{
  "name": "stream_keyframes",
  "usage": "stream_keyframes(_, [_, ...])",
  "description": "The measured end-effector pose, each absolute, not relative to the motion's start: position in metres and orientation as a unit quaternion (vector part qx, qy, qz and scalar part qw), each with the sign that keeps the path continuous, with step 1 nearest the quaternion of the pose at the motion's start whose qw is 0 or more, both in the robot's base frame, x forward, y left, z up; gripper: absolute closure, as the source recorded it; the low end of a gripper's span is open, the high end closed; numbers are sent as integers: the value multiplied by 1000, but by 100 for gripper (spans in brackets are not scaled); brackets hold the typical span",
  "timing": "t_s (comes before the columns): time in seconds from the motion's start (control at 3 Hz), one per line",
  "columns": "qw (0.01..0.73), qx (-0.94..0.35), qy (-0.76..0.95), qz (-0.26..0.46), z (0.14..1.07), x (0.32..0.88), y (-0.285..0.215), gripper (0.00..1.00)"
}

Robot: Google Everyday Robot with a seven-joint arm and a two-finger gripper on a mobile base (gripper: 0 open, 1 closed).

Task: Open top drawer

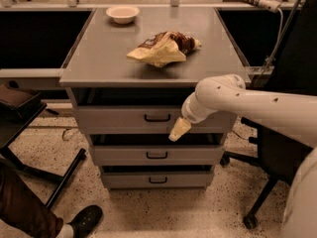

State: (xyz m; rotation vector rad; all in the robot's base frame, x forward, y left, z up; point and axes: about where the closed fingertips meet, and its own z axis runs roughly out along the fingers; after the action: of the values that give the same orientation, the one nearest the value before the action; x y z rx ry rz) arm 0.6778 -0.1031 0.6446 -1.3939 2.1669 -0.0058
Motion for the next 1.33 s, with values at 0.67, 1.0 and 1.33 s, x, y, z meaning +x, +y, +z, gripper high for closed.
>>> stream_keyframes(0.67, [268,-522,810,7,647,669,-104,0])
stream_keyframes(1.0, [250,-527,812,33,652,627,-106,0])
stream_keyframes(1.33, [250,-527,812,33,652,627,-106,0])
